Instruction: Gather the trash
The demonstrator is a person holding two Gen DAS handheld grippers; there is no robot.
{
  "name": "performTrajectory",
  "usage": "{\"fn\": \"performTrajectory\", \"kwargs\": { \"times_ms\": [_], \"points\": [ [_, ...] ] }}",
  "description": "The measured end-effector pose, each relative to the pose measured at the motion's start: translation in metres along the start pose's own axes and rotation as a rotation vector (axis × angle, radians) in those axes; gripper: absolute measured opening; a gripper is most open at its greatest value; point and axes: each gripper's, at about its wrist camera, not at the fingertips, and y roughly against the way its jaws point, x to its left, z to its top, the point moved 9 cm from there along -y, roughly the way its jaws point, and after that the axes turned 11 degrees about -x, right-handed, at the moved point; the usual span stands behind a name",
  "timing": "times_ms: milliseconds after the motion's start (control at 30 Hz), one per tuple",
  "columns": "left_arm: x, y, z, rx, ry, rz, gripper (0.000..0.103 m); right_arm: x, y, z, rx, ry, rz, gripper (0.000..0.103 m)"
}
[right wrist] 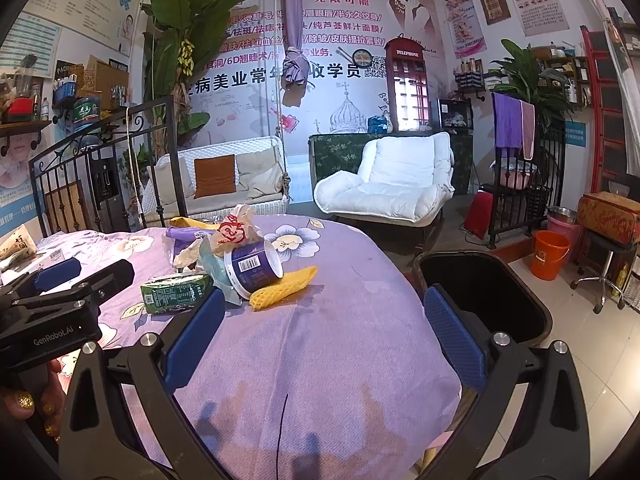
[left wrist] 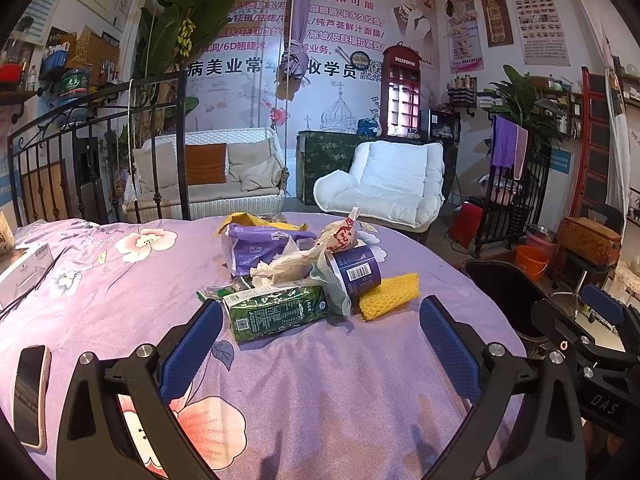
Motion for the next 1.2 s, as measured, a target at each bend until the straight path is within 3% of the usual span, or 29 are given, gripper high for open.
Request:
{"fn": "performTrajectory", "kwargs": {
  "times_ms": [1200],
  "points": [
    [-0.0024,-0.0003,-0.0094,0.017,-0.003,-0.003,0.098,0.006,-0.0022,-0.0075,0.024,0.002,0.007,0.099]
  ]
}}
